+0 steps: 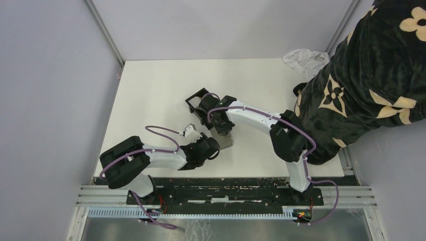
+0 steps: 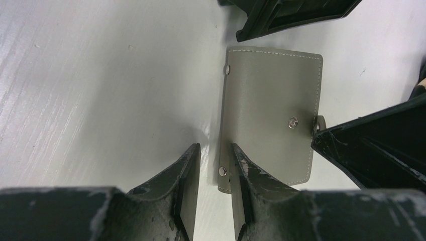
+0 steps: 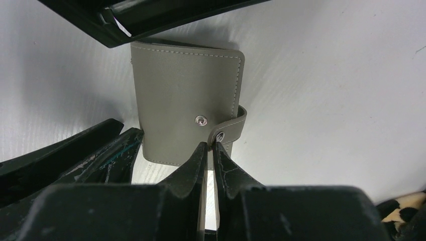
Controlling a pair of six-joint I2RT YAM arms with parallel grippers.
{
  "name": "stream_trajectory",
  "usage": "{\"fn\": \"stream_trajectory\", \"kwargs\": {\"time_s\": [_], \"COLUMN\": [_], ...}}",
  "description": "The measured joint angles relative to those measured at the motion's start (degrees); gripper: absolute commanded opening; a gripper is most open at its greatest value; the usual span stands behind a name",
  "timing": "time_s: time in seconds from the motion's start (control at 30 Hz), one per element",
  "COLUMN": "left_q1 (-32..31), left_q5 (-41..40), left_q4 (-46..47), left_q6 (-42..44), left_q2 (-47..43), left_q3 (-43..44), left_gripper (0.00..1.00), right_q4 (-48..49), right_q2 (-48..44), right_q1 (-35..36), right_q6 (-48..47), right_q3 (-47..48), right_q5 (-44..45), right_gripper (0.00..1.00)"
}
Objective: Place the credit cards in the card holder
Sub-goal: Close the card holder at the center of the board.
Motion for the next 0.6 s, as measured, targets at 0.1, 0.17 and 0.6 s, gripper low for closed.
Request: {"fn": "stream_trajectory", "kwargs": {"time_s": [0.1,0.17,0.6], "left_q1": [0.0,0.0,0.0], "left_q5": [0.0,0.0,0.0], "left_q4": [0.0,0.0,0.7], "left_q6": [0.2,0.3,0.6], "left_q2": [0.0,0.0,0.8], "left_q3": [0.1,0.1,0.5], "left_gripper": [0.36,0.36,0.36], "right_q4": [0.0,0.0,-0.1], "right_q2": [0.9,1.5,2.4], "right_q1": [0.0,0.0,0.0], "right_q6": [-0.1,-0.3,-0.5], "right_q3": [0.5,0.5,0.5], "right_q5": [-0.2,-0.2,-0.7], "right_gripper": [0.12,0.12,0.12]}}
